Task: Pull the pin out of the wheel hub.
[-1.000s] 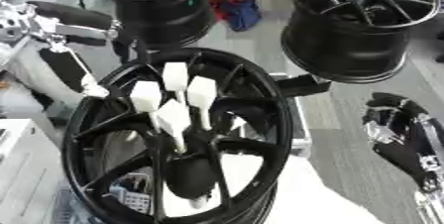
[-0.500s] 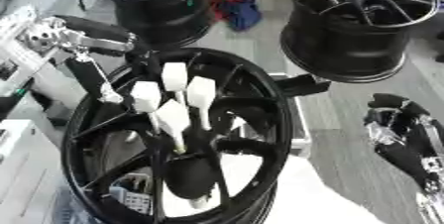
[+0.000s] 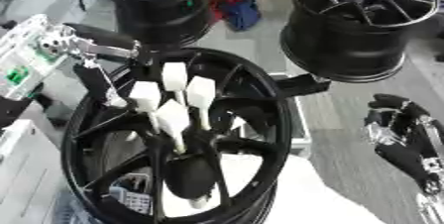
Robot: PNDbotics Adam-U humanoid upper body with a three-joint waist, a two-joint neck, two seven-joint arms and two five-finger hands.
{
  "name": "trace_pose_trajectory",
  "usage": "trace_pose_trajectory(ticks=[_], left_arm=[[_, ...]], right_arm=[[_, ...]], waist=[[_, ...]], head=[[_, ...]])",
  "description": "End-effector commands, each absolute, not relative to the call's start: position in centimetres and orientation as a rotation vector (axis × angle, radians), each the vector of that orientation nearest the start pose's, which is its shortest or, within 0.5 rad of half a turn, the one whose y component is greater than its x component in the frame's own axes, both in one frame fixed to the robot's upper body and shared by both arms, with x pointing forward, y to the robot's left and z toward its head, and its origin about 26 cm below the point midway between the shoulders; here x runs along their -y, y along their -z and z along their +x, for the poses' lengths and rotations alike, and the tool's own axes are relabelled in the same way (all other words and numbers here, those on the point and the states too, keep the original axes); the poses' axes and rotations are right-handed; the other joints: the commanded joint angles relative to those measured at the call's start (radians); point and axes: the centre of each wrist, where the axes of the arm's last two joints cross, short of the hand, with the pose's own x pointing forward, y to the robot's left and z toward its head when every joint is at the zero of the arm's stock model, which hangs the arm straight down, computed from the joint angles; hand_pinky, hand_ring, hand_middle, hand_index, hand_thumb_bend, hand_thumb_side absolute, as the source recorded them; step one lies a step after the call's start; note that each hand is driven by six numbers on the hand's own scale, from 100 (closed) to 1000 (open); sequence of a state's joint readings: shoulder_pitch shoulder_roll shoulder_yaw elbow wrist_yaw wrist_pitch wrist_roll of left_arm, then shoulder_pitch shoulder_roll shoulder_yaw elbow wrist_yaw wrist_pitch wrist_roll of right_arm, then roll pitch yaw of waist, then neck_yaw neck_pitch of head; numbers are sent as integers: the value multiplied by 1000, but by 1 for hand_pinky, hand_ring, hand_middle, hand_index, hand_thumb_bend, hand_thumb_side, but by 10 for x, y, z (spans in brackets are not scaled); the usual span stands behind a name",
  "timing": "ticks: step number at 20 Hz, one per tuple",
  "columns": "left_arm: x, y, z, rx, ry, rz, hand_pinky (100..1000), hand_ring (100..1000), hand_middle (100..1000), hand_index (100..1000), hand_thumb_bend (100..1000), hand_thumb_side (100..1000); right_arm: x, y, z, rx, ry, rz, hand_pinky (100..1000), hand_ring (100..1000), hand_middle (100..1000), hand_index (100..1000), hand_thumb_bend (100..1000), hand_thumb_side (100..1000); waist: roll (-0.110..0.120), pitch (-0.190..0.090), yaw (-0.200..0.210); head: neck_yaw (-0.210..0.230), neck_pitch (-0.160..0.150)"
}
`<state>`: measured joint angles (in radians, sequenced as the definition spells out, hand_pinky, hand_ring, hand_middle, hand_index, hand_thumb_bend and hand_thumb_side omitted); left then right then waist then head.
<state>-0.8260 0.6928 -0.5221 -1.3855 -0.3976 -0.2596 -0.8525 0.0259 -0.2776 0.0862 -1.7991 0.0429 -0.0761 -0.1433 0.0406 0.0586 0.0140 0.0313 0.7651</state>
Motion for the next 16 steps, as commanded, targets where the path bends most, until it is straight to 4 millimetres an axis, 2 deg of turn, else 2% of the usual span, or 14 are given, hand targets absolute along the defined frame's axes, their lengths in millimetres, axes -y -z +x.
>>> trace_pose_trajectory(ticks=[1, 7, 10, 12, 16], left_arm=[[-246, -220, 414, 1179, 2209, 300, 694, 584, 670, 797, 335, 162], [-245, -211, 415, 1162, 2215, 271, 653, 539, 607, 753, 290, 142], [-245, -209, 415, 1161, 2213, 262, 624, 502, 562, 716, 218, 125], [-245, -210, 415, 1168, 2208, 254, 589, 470, 524, 687, 116, 108], [-247, -215, 414, 1193, 2195, 251, 559, 442, 493, 656, 100, 111]], right_arm=[[278, -59, 268, 1868, -236, -262, 653, 592, 652, 755, 100, 145], [278, -59, 268, 1867, -235, -262, 653, 592, 652, 754, 100, 145], [278, -59, 268, 1867, -234, -262, 653, 592, 652, 755, 100, 145], [278, -59, 268, 1867, -233, -261, 653, 592, 652, 755, 100, 146], [278, -58, 268, 1865, -233, -261, 653, 592, 652, 755, 100, 146]], waist=[[-1, -10, 0], [-2, -11, -2], [-3, -11, -1], [-4, -11, -1], [-5, -11, 0]], head=[[2, 5], [2, 5], [2, 5], [2, 5], [2, 5]])
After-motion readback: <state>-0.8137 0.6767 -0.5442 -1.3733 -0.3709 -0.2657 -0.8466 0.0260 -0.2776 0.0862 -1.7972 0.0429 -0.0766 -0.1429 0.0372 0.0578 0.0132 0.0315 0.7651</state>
